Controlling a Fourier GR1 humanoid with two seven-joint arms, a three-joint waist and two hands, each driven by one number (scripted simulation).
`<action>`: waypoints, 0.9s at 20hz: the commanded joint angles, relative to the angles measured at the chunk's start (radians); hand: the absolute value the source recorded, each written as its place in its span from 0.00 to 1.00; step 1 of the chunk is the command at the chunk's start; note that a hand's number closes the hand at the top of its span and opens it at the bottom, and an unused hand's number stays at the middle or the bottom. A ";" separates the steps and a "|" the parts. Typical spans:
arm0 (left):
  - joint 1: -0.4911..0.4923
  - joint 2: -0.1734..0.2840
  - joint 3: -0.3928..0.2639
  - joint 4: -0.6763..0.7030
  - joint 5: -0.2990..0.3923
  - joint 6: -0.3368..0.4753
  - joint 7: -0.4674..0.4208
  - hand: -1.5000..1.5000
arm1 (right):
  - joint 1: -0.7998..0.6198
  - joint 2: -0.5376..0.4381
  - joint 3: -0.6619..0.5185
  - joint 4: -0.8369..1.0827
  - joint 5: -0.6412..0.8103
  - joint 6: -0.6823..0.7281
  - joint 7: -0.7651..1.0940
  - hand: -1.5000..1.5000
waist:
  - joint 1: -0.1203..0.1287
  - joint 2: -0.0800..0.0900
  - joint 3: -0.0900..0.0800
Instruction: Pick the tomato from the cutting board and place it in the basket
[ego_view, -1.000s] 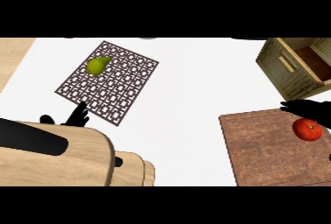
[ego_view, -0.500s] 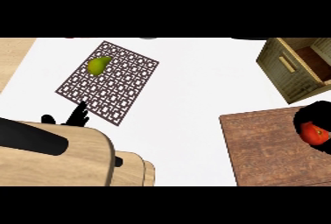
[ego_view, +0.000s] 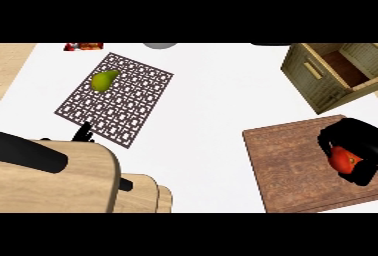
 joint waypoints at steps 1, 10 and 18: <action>0.133 -0.005 0.000 0.063 0.010 -0.011 0.009 0.50 | 0.060 0.013 -0.017 -0.204 -0.026 0.067 0.164 1.00 | -0.013 0.007 -0.019; 0.105 0.008 0.032 0.022 0.032 -0.004 0.064 0.50 | 0.163 0.284 -0.244 -0.444 -0.484 0.131 0.320 1.00 | -0.034 0.010 -0.014; 0.134 0.001 0.014 0.022 0.018 -0.016 0.046 0.50 | 0.052 0.255 -0.551 -0.710 -0.829 0.185 0.652 1.00 | -0.016 0.010 -0.018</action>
